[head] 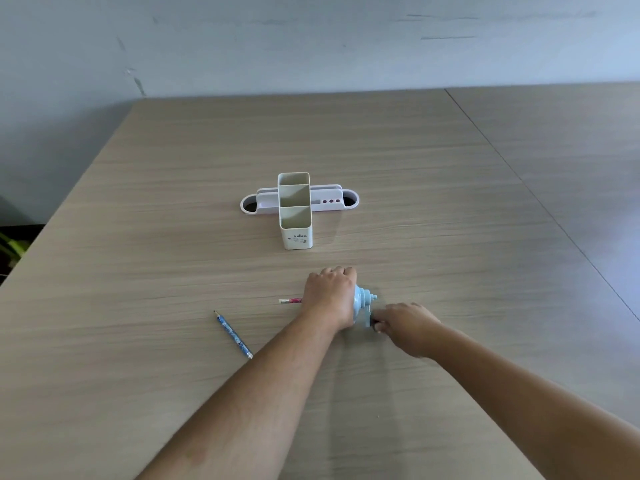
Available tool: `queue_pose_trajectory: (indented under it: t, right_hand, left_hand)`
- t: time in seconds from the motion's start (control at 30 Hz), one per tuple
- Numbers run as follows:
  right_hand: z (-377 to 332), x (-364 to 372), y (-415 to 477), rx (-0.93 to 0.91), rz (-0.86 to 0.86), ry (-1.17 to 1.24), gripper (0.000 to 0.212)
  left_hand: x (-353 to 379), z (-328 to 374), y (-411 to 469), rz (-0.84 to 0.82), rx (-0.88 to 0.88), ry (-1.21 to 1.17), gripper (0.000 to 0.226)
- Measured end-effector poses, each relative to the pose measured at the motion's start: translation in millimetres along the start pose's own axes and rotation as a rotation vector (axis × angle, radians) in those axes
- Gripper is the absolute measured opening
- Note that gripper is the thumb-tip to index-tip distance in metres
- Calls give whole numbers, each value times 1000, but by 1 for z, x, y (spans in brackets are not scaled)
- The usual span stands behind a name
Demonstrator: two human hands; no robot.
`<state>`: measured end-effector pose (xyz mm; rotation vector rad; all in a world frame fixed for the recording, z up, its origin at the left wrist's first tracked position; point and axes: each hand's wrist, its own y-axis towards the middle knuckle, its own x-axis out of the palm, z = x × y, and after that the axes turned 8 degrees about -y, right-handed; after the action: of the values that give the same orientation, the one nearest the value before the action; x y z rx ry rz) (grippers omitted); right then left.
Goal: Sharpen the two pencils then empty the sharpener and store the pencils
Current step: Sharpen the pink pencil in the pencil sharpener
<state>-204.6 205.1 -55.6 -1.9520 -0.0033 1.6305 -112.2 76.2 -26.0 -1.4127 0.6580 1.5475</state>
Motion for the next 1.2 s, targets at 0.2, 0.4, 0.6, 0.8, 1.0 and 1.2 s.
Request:
queue_pose_trajectory:
  t: [0.2,0.4,0.6,0.8,1.0,1.2]
  right_hand:
    - [15,-47,-5,74,-34,166,24]
    - [-17,-93,1,2,175,244,27]
    - [-60,-81,6,-142,187,121,64]
    - [-69,-69,14,-118,244,79,67]
    - [-68,-72,13,-101,231,48,66]
    - [-67,-73,10,-74,220,69,66]
  left_hand:
    - [-14,-13,-16,-23,54,-6,114]
    - [-31,-49,-37,70,-14,2,73]
    - [-32,-51,-42,111,-61,59,16]
    - [-25,-51,-39,104,-20,147,19]
    - [-34,-75,-51,38,-134,193,24]
    - [-38,-126,-74,22,-458,-96,16]
